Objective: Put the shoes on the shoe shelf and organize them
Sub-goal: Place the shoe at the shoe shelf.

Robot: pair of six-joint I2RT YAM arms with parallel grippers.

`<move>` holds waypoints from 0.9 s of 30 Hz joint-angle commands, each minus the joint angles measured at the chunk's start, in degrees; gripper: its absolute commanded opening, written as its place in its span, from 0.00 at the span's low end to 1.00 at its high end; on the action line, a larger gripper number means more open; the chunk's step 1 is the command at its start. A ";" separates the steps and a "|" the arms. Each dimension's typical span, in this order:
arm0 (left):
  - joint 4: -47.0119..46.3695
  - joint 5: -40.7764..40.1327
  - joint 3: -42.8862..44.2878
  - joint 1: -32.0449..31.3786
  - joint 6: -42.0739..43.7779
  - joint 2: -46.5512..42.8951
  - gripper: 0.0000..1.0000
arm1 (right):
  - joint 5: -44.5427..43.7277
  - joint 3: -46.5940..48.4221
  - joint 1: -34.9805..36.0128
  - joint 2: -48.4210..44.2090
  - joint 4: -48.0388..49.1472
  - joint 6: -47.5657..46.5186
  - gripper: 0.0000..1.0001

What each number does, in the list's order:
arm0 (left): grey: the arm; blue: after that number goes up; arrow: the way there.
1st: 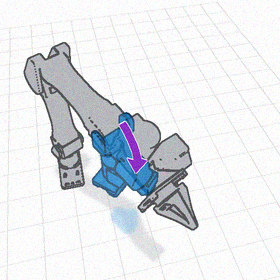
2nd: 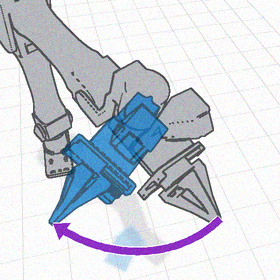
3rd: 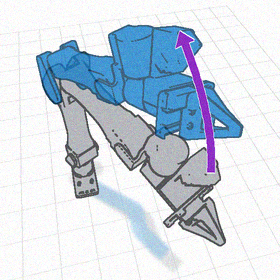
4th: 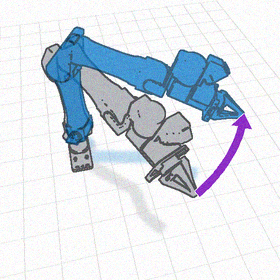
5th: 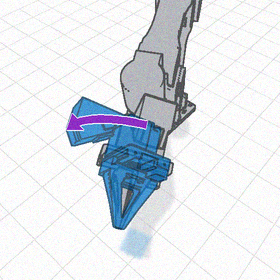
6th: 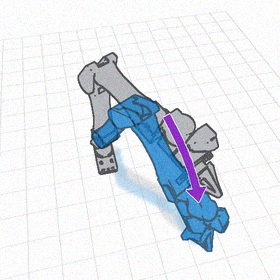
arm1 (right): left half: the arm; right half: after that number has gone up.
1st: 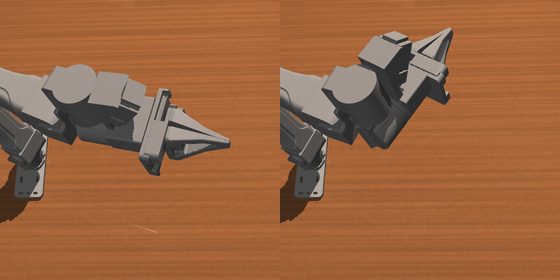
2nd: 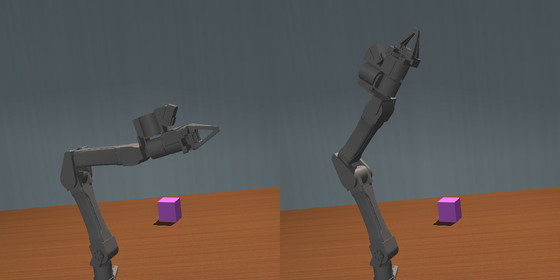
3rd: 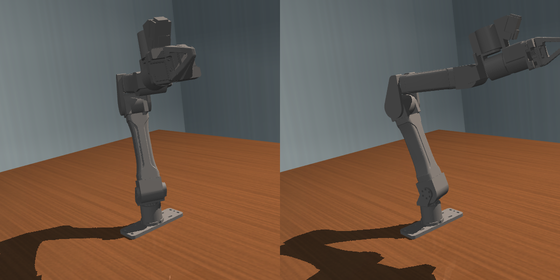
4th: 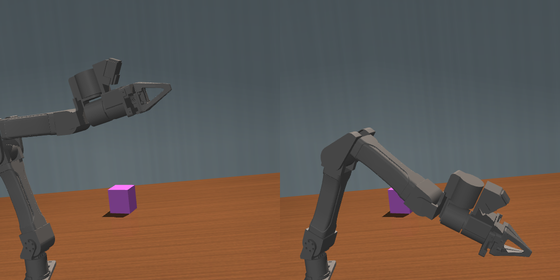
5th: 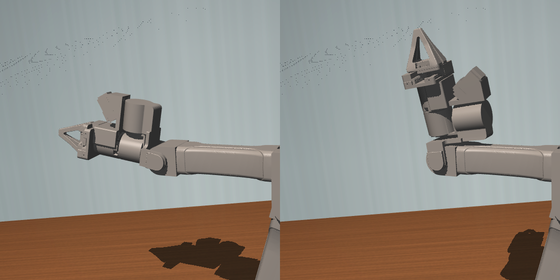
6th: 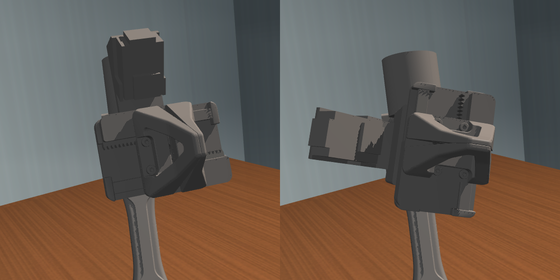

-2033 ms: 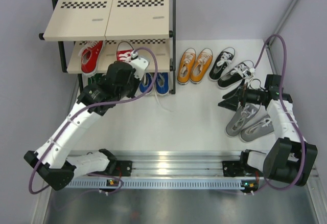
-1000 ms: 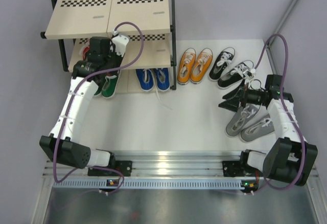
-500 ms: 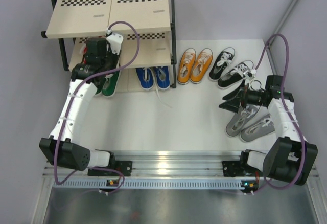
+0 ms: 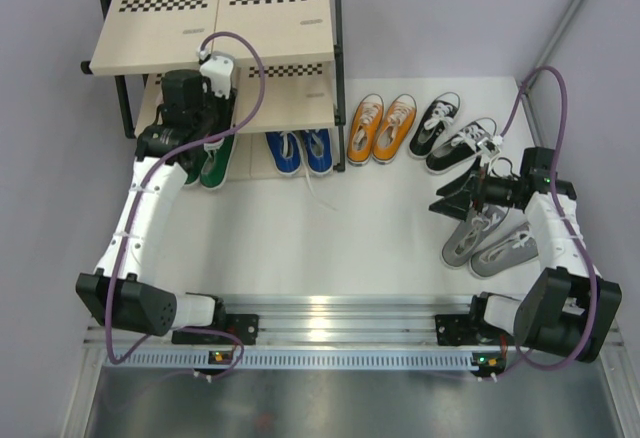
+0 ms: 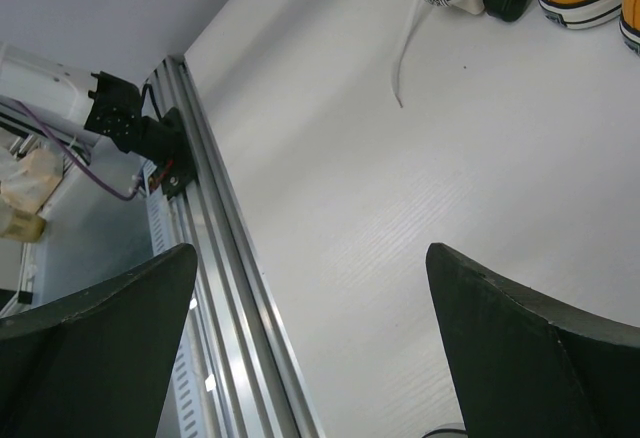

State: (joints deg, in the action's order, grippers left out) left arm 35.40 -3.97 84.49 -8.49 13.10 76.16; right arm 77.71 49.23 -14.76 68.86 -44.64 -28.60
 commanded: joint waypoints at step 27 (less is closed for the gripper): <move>-7.01 6.96 -0.29 0.84 -10.64 -9.09 0.65 | 2.88 3.41 -1.32 0.22 -1.94 -4.71 0.98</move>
State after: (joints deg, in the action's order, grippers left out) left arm 32.36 0.84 83.29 -7.97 4.05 70.08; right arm 78.11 49.95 -14.92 69.10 -46.59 -31.11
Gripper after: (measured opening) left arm 0.648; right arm 0.979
